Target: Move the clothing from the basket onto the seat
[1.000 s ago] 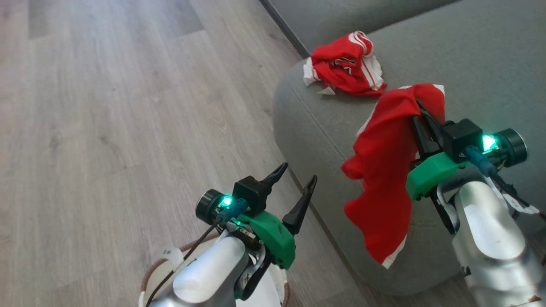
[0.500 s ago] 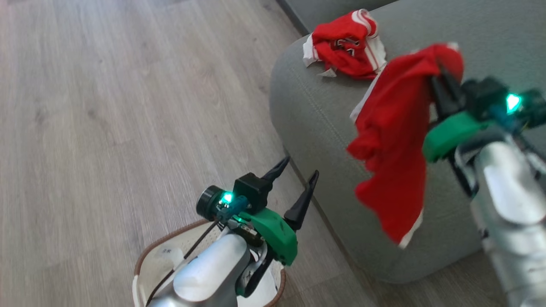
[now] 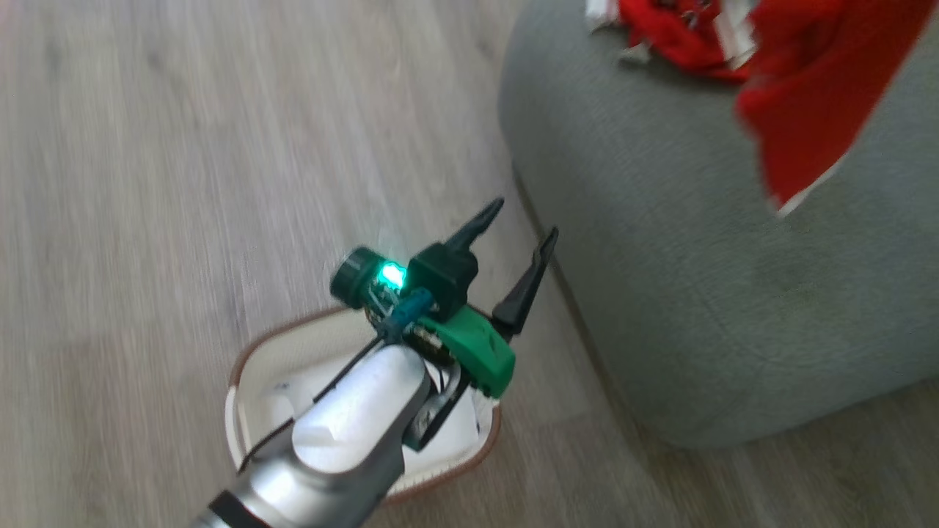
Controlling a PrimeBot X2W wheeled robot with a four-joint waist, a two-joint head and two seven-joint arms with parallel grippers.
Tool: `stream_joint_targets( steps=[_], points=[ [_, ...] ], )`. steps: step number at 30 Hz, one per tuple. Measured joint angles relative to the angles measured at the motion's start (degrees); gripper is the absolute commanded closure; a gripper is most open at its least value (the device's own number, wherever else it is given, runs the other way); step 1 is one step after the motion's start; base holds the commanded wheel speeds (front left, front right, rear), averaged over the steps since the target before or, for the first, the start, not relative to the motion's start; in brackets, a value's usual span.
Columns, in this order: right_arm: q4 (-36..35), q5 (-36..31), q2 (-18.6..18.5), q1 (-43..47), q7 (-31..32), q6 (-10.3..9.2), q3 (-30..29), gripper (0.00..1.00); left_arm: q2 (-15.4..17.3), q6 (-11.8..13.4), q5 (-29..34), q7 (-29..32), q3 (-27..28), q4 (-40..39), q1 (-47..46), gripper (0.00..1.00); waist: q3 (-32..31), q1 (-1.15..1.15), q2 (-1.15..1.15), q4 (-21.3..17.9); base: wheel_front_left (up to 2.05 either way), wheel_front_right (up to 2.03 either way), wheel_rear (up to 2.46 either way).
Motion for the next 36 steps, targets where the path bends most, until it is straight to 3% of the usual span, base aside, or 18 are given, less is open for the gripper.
stream_joint_targets(
  steps=[7, 12, 18, 24, 27, 32, 33, 35, 36],
  points=[
    [3.9, -3.5, -6.4, -10.1, 0.2, 0.00, -5.9, 1.00, 1.5, 0.2, 2.2, 0.2, -0.3, -2.2, -3.6, 0.00, 8.1, 0.01, 0.00, 3.6, 0.00, 0.00, 0.00],
    [5.3, -7.1, -7.3, -15.9, -0.3, 0.00, -11.3, 1.00, 2.4, 0.7, 3.3, 0.9, -0.3, -4.2, -6.5, 0.00, 13.2, 0.01, 0.00, 6.9, 0.00, 0.00, 0.00],
    [10.0, -12.8, -6.1, -17.3, -1.0, 0.00, -17.2, 1.00, 3.6, 0.8, 3.7, 1.9, -0.4, -6.3, -7.7, 0.00, 18.8, 0.01, 0.00, 10.3, 0.00, 0.00, 0.00],
    [16.4, -18.3, -1.6, -14.3, -2.0, 0.00, -23.3, 1.00, 4.1, 1.3, 4.2, 2.6, -0.4, -7.8, -8.8, 0.00, 23.0, 0.01, 0.00, 12.6, 0.00, 0.00, 0.00],
    [18.8, -21.0, 0.6, -11.5, -2.0, 0.00, -25.6, 1.00, 4.3, 1.4, 4.2, 2.6, -0.4, -8.2, -8.8, 0.00, 24.0, 0.00, 0.00, 13.1, 0.00, 0.00, 0.00],
    [21.4, -24.8, 1.3, -9.9, -2.0, 0.00, -29.1, 1.00, 4.9, 1.8, 4.2, 2.7, -0.5, -8.8, -8.8, 0.00, 24.1, -0.01, 0.00, 12.8, 0.00, 0.00, 0.00],
    [21.5, -25.3, 1.4, -9.8, -2.0, 0.00, -29.7, 0.93, 4.9, 1.8, 4.2, 2.7, -0.5, -8.9, -8.8, 0.00, 24.1, -0.01, 0.00, 12.6, 0.00, 0.00, 0.00],
    [21.8, -26.1, 2.0, -9.8, -2.1, 0.00, -31.0, 0.50, 4.9, 2.1, 4.2, 2.7, -0.5, -8.9, -8.8, 0.00, 24.0, -0.01, 0.00, 12.2, 0.00, 0.00, 0.00],
    [22.0, -26.2, 2.4, -9.8, -2.3, 0.00, -31.5, 0.12, 5.0, 2.2, 4.2, 2.7, -0.6, -8.9, -8.8, 0.00, 23.9, -0.01, 0.00, 12.0, 0.00, 0.00, 0.00]
  ],
)
